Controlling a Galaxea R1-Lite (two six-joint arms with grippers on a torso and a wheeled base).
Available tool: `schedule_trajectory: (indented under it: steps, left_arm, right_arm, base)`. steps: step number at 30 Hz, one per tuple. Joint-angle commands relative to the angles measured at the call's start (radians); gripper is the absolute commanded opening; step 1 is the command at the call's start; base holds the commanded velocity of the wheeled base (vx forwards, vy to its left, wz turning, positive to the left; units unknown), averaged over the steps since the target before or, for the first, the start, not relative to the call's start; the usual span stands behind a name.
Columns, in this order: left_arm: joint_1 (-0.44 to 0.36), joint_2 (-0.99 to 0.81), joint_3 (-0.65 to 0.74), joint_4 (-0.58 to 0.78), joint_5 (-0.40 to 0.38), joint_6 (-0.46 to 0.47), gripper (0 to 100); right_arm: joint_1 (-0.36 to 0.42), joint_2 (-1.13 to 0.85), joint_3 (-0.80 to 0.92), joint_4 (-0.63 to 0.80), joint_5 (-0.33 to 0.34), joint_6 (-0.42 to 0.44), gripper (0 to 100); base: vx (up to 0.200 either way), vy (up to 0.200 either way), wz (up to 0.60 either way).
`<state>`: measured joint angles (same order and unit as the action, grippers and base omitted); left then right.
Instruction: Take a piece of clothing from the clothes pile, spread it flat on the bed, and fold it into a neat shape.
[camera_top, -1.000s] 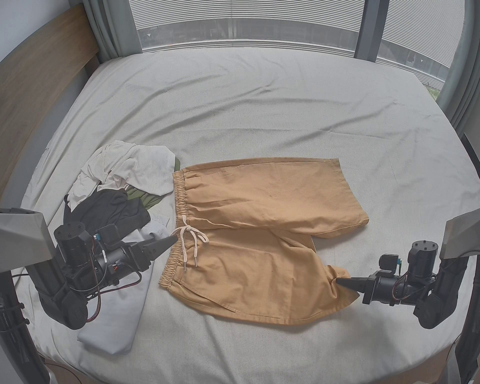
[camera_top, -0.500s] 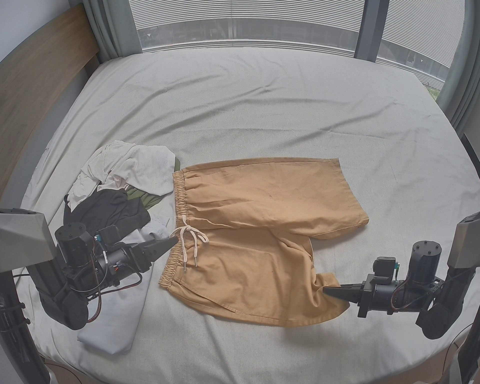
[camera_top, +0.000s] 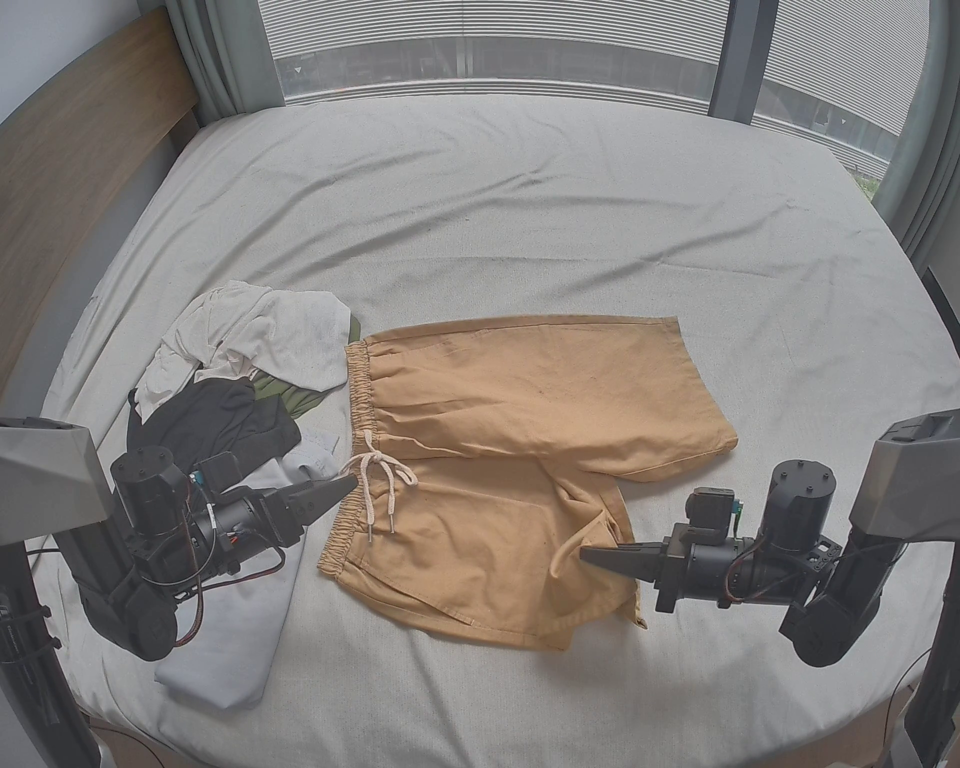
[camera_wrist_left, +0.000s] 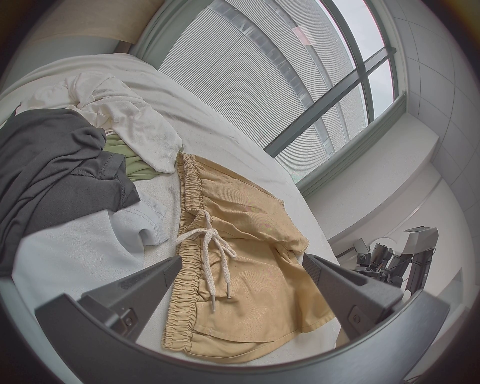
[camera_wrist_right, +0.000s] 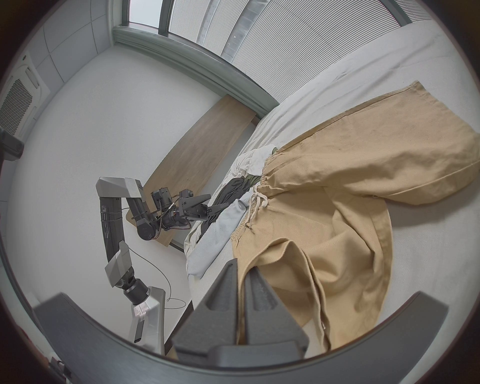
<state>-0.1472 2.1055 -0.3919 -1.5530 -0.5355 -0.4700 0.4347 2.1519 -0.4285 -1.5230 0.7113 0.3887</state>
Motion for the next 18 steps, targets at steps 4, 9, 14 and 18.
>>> schedule_trajectory:
  steps: [4, 9, 14, 18]
  left_arm:
    - [0.0, 0.002, 0.001, -0.002, 0.0, -0.001, 100]
    - [0.0, 0.002, 0.001, -0.002, 0.0, -0.001, 100]
    - [0.0, 0.001, -0.001, -0.002, 0.0, -0.001, 100]
    - [0.002, 0.001, -0.001, -0.002, 0.0, -0.001, 100]
  right_arm:
    - [0.015, 0.075, -0.062, 0.001, -0.009, 0.004, 0]
    - [0.027, 0.1, -0.078, -0.002, -0.026, 0.001, 0]
    - [0.052, 0.091, -0.073, 0.0, -0.026, 0.001, 100]
    - [0.067, 0.088, -0.062, -0.003, -0.026, 0.004, 100]
  base:
    - [0.0, 0.0, 0.0]
    - [0.0, 0.0, 0.0]
    - [0.0, 0.0, 0.0]
    - [0.0, 0.0, 0.0]
